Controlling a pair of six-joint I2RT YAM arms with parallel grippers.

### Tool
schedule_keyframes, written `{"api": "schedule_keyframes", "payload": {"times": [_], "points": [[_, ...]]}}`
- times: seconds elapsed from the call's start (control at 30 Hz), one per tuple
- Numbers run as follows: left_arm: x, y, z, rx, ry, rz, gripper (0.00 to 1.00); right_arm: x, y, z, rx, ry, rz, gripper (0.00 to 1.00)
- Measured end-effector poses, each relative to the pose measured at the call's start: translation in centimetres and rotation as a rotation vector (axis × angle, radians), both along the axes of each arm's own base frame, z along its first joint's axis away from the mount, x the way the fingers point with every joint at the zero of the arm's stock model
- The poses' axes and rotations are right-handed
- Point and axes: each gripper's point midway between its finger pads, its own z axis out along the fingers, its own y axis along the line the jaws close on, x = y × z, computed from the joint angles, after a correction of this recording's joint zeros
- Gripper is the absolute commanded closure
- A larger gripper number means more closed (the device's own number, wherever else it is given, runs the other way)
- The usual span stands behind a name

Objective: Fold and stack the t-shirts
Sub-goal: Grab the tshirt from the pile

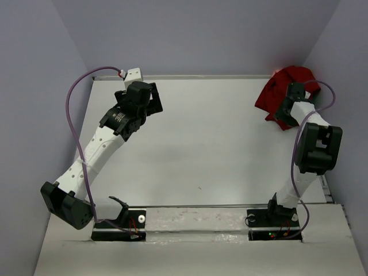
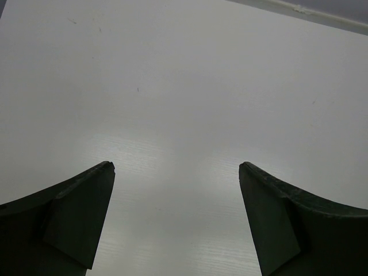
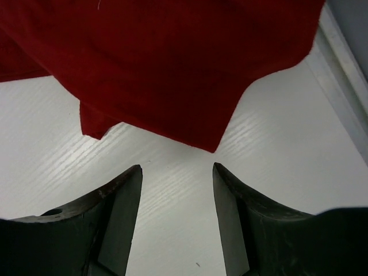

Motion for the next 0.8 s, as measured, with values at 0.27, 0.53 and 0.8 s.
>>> {"api": "schedule_keyframes", "payload": {"times": [0.27,0.53,0.8], "points": [[0.0,-0.1,0.0,-0.003,0.001,-0.005,0.01,1.9,1.0,-2.1,0.091,-0.046,0.067,0.46],[0.0,-0.1,0.0,-0.002,0.002,-0.008,0.01,2.1,0.7,-2.3,0.094,-0.065,0.068,0.45],[0.0,-0.2,0.0,0.002,0.003,-0.014,0.01,2.0,-0.7,-2.6,0.091,-0.070,0.038,0.45]]}}
